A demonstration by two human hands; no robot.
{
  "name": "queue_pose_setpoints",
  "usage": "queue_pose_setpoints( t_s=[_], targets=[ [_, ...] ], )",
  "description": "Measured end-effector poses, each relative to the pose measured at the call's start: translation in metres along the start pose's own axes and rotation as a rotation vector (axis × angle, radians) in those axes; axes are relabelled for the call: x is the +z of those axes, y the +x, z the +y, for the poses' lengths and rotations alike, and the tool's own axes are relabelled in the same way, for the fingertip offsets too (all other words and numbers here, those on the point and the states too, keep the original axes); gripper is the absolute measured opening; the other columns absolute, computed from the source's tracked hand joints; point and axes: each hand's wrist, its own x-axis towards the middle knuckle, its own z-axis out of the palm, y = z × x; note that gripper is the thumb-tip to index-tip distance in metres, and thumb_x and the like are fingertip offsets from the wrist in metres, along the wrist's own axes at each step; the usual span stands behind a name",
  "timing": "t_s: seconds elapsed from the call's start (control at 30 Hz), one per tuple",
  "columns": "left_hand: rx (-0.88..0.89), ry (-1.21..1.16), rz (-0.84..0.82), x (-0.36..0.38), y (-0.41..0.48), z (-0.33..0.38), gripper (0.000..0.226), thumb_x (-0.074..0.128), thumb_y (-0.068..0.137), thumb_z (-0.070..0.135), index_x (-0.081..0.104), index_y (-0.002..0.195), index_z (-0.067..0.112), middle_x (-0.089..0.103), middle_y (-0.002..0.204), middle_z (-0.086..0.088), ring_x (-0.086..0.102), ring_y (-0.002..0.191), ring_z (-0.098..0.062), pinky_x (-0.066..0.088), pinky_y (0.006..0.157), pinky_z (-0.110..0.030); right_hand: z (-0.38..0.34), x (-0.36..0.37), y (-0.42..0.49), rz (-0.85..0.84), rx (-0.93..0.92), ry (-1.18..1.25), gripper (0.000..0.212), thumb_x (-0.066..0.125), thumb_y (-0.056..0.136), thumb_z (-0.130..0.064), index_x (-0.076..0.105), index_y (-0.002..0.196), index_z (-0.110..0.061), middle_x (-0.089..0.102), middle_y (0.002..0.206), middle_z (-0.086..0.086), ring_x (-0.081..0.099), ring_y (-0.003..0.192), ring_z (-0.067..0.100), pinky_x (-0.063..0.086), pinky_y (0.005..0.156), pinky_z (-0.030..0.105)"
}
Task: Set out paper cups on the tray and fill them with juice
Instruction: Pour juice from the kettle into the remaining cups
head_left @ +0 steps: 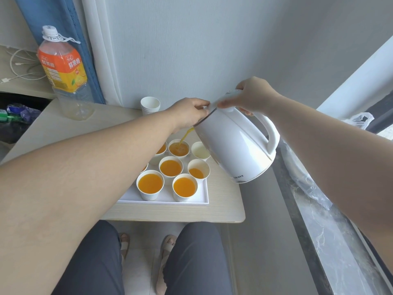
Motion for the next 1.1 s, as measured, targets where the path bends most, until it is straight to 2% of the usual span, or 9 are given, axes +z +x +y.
queue_pose_setpoints(
  t_s=[0.17, 0.27, 0.33, 0.4, 0.47, 0.6, 0.77, 0.9, 1.1],
  targets=[
    [-0.005, 0.019, 0.029, -0.002, -0.003, -0.003, 0.04, 0.056, 0.094, 0.022, 0.054, 0.134, 0.019, 0.056, 0.134, -0.001, 0.053, 0.121, -0.014, 0.041, 0.104, -0.027, 0.004, 0.005, -0.001, -0.002, -0.014, 0.057, 0.046, 0.078, 0.07, -0.043, 0.043, 0.056, -0.016, 0.044, 0.039, -0.005, 0.041, 0.043, 0.014, 0.029, 0.032, 0.014],
    [0.003, 0.027, 0.048, -0.006, -0.007, -0.001, 0.04, 0.057, 0.093, 0.021, 0.054, 0.133, 0.019, 0.056, 0.134, -0.001, 0.053, 0.12, -0.013, 0.041, 0.102, -0.023, 0.013, 0.008, 0.001, -0.004, -0.021, 0.126, 0.045, 0.078, 0.069, -0.046, 0.048, 0.059, -0.014, 0.046, 0.044, -0.003, 0.04, 0.042, 0.013, 0.031, 0.04, 0.017],
    [0.015, 0.037, 0.056, -0.009, -0.009, 0.002, 0.039, 0.057, 0.093, 0.022, 0.055, 0.132, 0.02, 0.056, 0.134, 0.0, 0.053, 0.119, -0.012, 0.042, 0.097, -0.019, 0.019, 0.01, 0.0, 0.001, -0.026, 0.194, 0.043, 0.078, 0.07, -0.047, 0.055, 0.07, -0.011, 0.048, 0.046, -0.002, 0.04, 0.04, 0.011, 0.033, 0.047, 0.021],
    [0.032, 0.049, 0.07, -0.013, -0.011, 0.006, 0.038, 0.057, 0.093, 0.022, 0.056, 0.131, 0.021, 0.057, 0.133, 0.001, 0.053, 0.119, -0.01, 0.039, 0.092, -0.015, 0.022, 0.009, -0.005, 0.014, -0.023, 0.309, 0.041, 0.08, 0.071, -0.043, 0.055, 0.072, -0.01, 0.047, 0.046, -0.002, 0.038, 0.038, 0.009, 0.034, 0.044, 0.017],
    [0.048, 0.049, 0.085, -0.016, -0.012, 0.01, 0.037, 0.057, 0.093, 0.021, 0.058, 0.13, 0.021, 0.057, 0.132, 0.001, 0.052, 0.119, -0.009, 0.036, 0.093, -0.014, 0.024, 0.009, -0.01, 0.034, -0.017, 0.438, 0.041, 0.082, 0.072, -0.034, 0.048, 0.064, -0.012, 0.044, 0.04, -0.008, 0.036, 0.036, 0.007, 0.03, 0.037, 0.013],
    [0.069, 0.051, 0.104, -0.019, -0.015, 0.018, 0.034, 0.057, 0.093, 0.02, 0.06, 0.128, 0.021, 0.06, 0.129, 0.001, 0.054, 0.118, -0.01, 0.038, 0.095, -0.016, 0.026, 0.005, -0.017, 0.073, 0.005, 0.58, 0.038, 0.082, 0.074, -0.026, 0.047, 0.064, -0.014, 0.04, 0.036, -0.012, 0.034, 0.034, 0.005, 0.028, 0.035, 0.012],
    [0.091, 0.063, 0.093, -0.014, -0.018, 0.028, 0.034, 0.057, 0.094, 0.02, 0.059, 0.128, 0.019, 0.059, 0.129, 0.0, 0.054, 0.118, -0.011, 0.038, 0.086, -0.015, 0.03, -0.004, -0.022, 0.088, 0.005, 0.582, 0.036, 0.082, 0.073, -0.03, 0.05, 0.068, -0.013, 0.041, 0.038, -0.01, 0.036, 0.035, 0.006, 0.029, 0.036, 0.011],
    [0.105, 0.115, 0.074, -0.003, -0.017, 0.031, 0.035, 0.057, 0.094, 0.022, 0.059, 0.128, 0.019, 0.059, 0.129, 0.001, 0.053, 0.119, -0.011, 0.036, 0.091, -0.015, 0.037, -0.009, -0.024, 0.079, 0.026, 0.53, 0.04, 0.082, 0.073, -0.031, 0.048, 0.061, -0.015, 0.041, 0.037, -0.011, 0.034, 0.033, 0.005, 0.027, 0.035, 0.011],
    [0.064, 0.164, 0.031, 0.022, -0.009, 0.025, 0.037, 0.056, 0.093, 0.027, 0.057, 0.13, 0.022, 0.058, 0.129, 0.001, 0.053, 0.118, -0.014, 0.033, 0.088, -0.014, 0.054, -0.003, -0.02, 0.048, 0.048, 0.391, 0.045, 0.082, 0.07, -0.038, 0.045, 0.06, -0.015, 0.04, 0.034, -0.012, 0.034, 0.034, 0.006, 0.029, 0.037, 0.014]
  ],
)
